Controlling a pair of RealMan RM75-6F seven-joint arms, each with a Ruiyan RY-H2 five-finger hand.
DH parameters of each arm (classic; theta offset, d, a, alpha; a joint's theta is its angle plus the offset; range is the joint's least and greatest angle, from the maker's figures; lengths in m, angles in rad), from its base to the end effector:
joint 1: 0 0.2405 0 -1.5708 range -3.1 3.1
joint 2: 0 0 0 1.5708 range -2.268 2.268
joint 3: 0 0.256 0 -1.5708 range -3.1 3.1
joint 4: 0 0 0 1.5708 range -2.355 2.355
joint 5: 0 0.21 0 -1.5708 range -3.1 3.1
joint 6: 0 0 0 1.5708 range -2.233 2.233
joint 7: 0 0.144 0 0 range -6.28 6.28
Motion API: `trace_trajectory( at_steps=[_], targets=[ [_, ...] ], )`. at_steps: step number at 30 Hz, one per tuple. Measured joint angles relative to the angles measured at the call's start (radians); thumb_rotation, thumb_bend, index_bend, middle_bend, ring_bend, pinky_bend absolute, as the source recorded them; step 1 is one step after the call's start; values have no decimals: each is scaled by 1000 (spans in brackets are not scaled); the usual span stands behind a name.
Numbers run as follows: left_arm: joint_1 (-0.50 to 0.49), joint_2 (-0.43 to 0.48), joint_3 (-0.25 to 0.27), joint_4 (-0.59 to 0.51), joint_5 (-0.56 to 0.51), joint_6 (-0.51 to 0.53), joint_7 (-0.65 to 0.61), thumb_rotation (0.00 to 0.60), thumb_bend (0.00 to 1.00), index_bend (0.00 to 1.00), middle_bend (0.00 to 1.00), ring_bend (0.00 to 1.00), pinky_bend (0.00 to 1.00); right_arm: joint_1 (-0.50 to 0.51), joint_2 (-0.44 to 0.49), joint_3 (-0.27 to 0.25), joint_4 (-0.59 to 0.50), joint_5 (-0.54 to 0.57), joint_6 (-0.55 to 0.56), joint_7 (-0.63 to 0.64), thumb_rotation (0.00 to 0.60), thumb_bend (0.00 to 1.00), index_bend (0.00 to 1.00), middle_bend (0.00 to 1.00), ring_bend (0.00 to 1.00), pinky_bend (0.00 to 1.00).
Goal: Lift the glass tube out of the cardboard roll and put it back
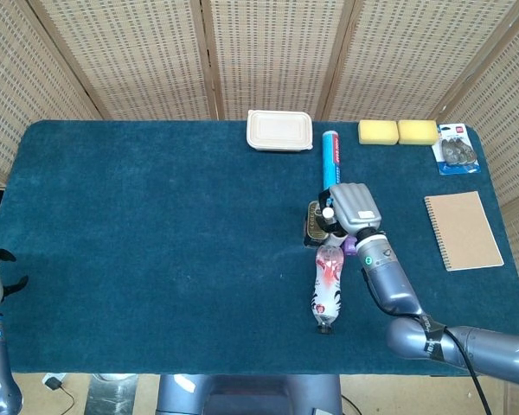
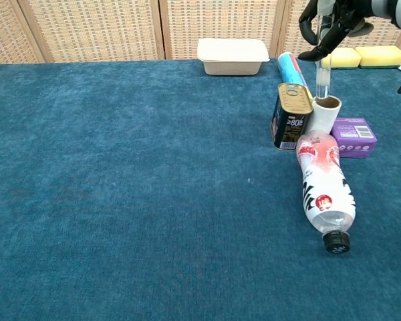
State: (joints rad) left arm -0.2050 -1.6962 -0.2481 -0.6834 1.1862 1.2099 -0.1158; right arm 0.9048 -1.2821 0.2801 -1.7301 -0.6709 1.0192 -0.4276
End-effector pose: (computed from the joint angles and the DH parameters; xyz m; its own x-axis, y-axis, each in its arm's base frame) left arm -0.4341 0.2454 0.0889 0.4705 -0.0124 0.8823 0.8124 0.3965 -0.4276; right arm -0.1053 -0.3855 0.0740 0.3231 -0.2210 0.9202 -0.9393 -0.1932 0.2834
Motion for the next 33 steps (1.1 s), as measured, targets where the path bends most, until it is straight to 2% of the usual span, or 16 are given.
trace_trajectory(
  at_steps=[18, 33],
  targets=[
    [-1, 0, 0, 0, 0, 0, 2, 600, 153, 475, 434, 244, 331, 6, -57, -10, 102, 12, -21, 15, 600, 380, 804, 966, 977, 900],
    [-1, 0, -1, 0, -1, 0, 3, 600, 154, 475, 434, 244, 331, -18, -76, -31, 146, -1, -37, 32, 600, 350, 760, 887, 876, 845]
  ],
)
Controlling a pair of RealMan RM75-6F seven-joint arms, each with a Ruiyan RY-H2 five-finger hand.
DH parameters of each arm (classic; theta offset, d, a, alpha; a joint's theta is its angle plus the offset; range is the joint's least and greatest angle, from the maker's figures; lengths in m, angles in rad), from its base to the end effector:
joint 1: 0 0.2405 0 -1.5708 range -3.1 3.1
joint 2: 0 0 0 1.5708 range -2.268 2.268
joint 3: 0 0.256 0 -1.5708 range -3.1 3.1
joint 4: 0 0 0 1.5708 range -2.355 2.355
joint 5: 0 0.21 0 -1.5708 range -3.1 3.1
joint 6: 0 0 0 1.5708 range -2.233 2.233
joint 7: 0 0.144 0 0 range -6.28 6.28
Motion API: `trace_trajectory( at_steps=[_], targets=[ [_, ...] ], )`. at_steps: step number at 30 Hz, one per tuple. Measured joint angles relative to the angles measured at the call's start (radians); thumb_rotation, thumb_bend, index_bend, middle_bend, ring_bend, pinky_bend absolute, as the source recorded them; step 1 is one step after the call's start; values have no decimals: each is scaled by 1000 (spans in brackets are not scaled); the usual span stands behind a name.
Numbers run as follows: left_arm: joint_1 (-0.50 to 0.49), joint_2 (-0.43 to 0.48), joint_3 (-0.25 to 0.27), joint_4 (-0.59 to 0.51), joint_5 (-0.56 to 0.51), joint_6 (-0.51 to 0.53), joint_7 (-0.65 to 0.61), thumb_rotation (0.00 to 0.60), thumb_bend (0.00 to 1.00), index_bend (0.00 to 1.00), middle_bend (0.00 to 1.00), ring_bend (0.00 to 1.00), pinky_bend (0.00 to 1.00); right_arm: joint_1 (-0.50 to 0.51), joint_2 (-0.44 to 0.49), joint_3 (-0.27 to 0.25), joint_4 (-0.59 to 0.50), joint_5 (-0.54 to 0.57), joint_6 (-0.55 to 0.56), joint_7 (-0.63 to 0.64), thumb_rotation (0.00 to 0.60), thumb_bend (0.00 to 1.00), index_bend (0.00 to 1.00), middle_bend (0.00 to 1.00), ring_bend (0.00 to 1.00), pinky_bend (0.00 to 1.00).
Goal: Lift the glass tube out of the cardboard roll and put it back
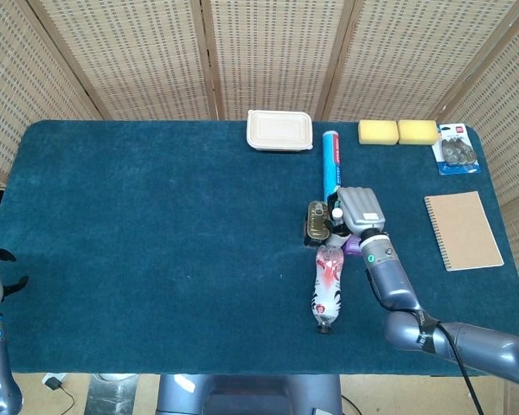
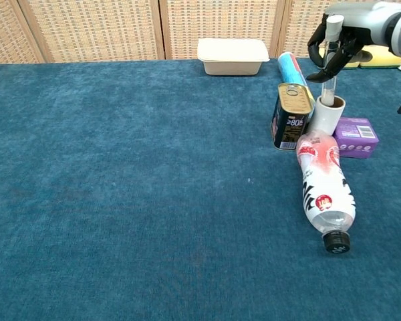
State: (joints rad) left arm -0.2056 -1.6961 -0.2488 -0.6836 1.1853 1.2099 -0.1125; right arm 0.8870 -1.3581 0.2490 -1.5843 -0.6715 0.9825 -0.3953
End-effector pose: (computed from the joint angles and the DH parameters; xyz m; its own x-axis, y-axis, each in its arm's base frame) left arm -0.4340 0.2457 0.0891 0.4727 -0.0122 0.8811 0.8110 0.3971 -0.4296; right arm -0.1371 -0.3962 0.0556 0.3329 -0.2442 0.9108 -0.9420 -0.1304 0.3094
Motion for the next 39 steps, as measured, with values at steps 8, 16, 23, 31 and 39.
trace_trajectory(
  at_steps=[8, 16, 23, 31, 39],
  targets=[
    [0, 0, 0, 0, 0, 0, 0, 600, 154, 475, 434, 244, 331, -9, 7, 7, -1, -20, -4, 17, 600, 320, 734, 823, 806, 788],
    [0, 0, 0, -1, 0, 0, -1, 600, 154, 475, 434, 244, 331, -14, 15, 16, -12, -42, -11, 37, 600, 288, 712, 772, 752, 747],
    [0, 0, 0, 0, 0, 0, -1, 600, 153, 475, 434, 244, 331, -19, 17, 16, -10, -51, -15, 44, 600, 284, 702, 763, 744, 734],
    [0, 0, 0, 0, 0, 0, -1, 600, 153, 475, 434, 244, 331, -25, 24, 17, -12, -61, -19, 57, 600, 282, 669, 721, 700, 695],
    [0, 0, 0, 0, 0, 0, 0, 600, 155, 475, 434, 244, 331, -29, 28, 20, -14, -77, -21, 68, 600, 279, 616, 650, 628, 651]
  ],
)
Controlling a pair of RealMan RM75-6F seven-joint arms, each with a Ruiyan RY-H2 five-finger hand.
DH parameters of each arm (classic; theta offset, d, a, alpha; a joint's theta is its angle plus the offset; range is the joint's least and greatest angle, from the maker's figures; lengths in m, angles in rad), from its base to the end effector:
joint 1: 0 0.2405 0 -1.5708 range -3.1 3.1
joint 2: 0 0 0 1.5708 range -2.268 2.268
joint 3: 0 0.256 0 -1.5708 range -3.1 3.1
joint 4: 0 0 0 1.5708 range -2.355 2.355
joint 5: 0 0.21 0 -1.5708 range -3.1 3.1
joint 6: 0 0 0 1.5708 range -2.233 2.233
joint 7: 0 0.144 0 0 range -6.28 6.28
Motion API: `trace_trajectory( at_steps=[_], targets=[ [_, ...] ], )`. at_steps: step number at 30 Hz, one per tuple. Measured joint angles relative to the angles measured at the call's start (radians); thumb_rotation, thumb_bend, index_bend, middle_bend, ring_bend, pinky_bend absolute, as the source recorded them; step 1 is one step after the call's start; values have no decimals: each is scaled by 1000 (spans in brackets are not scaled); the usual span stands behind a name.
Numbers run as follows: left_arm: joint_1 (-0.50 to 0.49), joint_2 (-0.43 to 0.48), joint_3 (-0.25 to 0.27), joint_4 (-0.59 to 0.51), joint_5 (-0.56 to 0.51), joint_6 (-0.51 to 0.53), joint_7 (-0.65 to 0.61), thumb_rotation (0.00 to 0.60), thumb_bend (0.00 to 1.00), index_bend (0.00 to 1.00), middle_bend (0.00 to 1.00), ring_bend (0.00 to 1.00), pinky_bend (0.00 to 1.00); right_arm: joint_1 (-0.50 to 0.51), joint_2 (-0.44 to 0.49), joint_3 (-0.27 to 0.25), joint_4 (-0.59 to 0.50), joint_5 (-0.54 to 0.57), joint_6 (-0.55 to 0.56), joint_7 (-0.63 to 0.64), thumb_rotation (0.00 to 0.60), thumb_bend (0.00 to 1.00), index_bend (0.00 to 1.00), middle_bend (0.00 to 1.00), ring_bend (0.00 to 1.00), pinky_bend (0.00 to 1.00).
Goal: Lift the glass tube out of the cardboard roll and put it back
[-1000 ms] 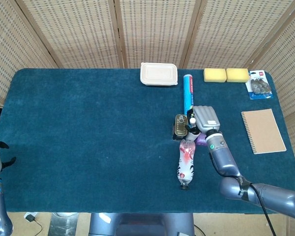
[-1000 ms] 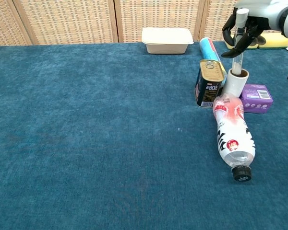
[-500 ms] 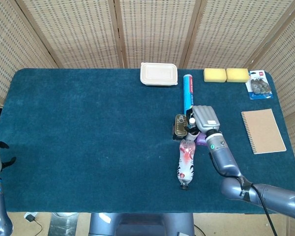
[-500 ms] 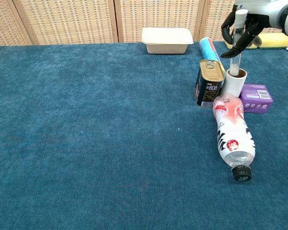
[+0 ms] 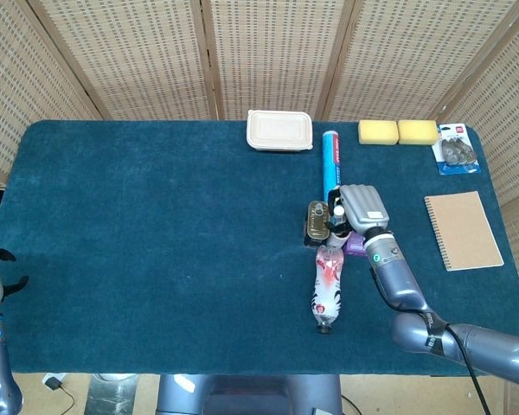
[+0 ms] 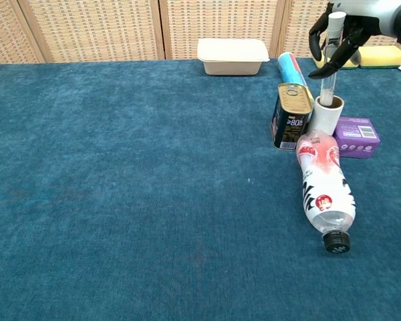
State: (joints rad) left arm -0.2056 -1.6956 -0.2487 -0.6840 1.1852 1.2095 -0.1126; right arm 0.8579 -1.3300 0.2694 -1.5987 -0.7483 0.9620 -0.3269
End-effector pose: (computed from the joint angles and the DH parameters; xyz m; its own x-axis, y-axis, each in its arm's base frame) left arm -0.4341 0.2457 0.0892 0.4726 -0.0119 0.8812 0.8110 0.3971 -0.4296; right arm -0.1354 -0.3950 0.0652 0.2990 -0.2301 0.9261 -0.9501 -0.1619 0.2665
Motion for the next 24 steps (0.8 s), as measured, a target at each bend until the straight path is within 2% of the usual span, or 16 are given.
trace_trajectory(
  at_steps=[12, 24],
  targets=[
    [0, 0, 0, 0, 0, 0, 0, 600, 153, 475, 434, 244, 330, 1, -6, -1, 16, 0, -11, 4, 600, 279, 579, 578, 556, 576],
    [0, 0, 0, 0, 0, 0, 0, 600, 154, 475, 434, 244, 331, -7, -1, 0, 20, -12, -17, 20, 600, 247, 500, 481, 459, 488]
  ],
)
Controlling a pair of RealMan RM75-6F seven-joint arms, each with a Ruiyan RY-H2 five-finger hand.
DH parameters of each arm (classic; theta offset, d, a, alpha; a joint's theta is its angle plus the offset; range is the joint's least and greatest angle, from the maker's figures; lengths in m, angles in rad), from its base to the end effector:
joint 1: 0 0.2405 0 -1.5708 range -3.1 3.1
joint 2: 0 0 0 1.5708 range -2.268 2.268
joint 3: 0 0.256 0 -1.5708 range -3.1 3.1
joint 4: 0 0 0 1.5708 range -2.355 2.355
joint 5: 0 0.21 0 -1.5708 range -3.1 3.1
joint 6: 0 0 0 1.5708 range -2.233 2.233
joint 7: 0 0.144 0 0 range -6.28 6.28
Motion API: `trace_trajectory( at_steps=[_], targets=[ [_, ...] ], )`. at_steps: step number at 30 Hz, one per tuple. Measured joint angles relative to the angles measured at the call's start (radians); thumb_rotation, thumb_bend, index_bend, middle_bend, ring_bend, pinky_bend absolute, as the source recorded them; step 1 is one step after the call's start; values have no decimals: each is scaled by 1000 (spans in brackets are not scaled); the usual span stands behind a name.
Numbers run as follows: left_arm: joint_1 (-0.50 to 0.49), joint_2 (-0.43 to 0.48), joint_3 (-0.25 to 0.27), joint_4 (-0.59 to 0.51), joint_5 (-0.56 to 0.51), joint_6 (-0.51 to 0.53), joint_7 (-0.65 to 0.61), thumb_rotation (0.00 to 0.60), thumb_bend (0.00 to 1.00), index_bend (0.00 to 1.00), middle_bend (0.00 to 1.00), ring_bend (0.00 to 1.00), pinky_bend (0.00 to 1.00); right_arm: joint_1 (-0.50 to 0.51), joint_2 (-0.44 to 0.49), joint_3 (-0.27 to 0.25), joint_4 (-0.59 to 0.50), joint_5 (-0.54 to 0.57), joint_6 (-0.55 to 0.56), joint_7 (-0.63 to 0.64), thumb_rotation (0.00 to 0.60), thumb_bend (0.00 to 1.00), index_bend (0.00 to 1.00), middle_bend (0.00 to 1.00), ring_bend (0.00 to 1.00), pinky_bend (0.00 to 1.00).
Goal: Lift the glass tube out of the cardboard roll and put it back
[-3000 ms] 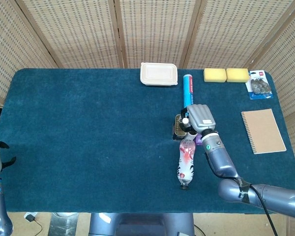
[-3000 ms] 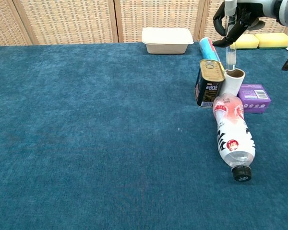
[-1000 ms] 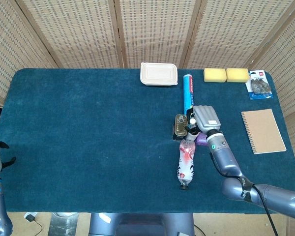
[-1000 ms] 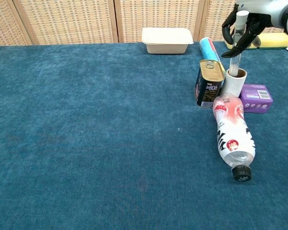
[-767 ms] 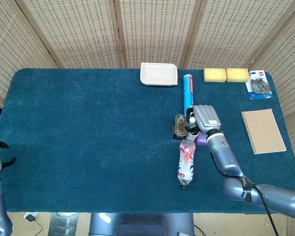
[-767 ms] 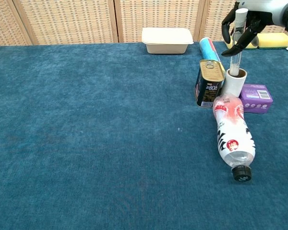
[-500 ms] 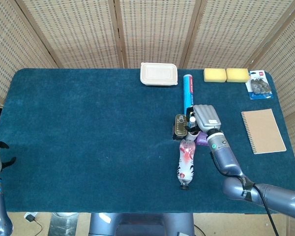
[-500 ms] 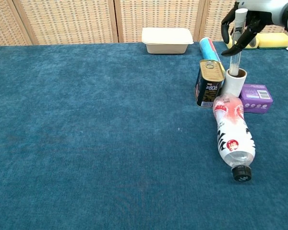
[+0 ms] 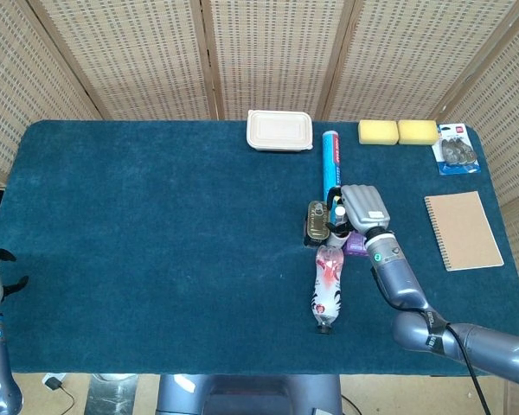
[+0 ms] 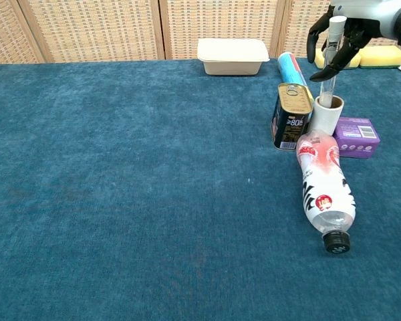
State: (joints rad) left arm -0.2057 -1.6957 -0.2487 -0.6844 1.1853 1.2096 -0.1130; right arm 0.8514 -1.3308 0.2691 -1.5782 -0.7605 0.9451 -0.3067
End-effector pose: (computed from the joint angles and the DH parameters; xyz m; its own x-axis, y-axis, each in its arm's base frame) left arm -0.4339 0.2457 0.0890 0.4719 -0.0121 0.8816 0.8115 0.3968 -0.4289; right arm -0.1404 -0.3970 0.0655 0.2957 -0.2343 0.9261 -0.9516 -0.1577 0.2639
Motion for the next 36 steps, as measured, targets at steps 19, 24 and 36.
trace_trajectory(
  at_steps=[19, 24, 36],
  targets=[
    [0, 0, 0, 0, 0, -1, 0, 600, 153, 475, 434, 244, 331, -11, 13, 1, -13, -36, 21, 7, 600, 165, 366, 372, 337, 388],
    [-1, 0, 0, 1, 0, -2, 0, 600, 153, 474, 434, 244, 331, -15, 34, 12, -43, -68, 73, -14, 600, 164, 348, 360, 322, 377],
    [-18, 2, 5, 7, 13, -15, -6, 600, 154, 475, 434, 244, 330, -64, 95, 20, -165, -126, 214, -74, 600, 164, 341, 348, 296, 344]
  ],
)
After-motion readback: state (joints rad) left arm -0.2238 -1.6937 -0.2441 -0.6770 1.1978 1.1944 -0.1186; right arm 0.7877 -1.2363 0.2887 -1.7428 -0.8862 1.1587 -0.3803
